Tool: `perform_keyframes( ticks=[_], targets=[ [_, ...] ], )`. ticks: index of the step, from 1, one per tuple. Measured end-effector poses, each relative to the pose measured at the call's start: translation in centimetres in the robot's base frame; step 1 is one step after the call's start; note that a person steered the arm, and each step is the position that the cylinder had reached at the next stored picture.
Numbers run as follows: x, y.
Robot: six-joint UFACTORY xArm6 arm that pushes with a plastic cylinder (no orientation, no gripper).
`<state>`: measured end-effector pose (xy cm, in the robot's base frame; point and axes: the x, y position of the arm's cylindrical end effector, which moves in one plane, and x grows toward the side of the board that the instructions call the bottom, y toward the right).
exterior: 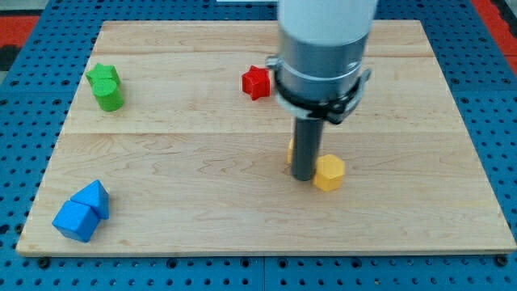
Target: Slide the yellow hexagon closer to the red circle
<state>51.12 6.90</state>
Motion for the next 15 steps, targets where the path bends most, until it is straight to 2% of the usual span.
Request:
perform_keyframes(
  ticks=[2, 3, 4, 5, 6, 7, 8, 9, 10, 11, 12, 13, 14, 15],
  targets=[
    [2.4, 3.9],
    [2.6, 12.1],
    [1.2, 15.0],
    [-4.0, 13.4],
    [-9.4, 8.4],
    [-9.4, 12.3],
    [-11.6, 17.7],
    [-16.6, 15.3],
    [-15.7, 12.7],
    [-12.6, 9.6],
    [-12.6, 3.8],
    [-11.1, 0.8],
    [-11.3, 0.7],
    [-14.3, 0.1]
  ],
)
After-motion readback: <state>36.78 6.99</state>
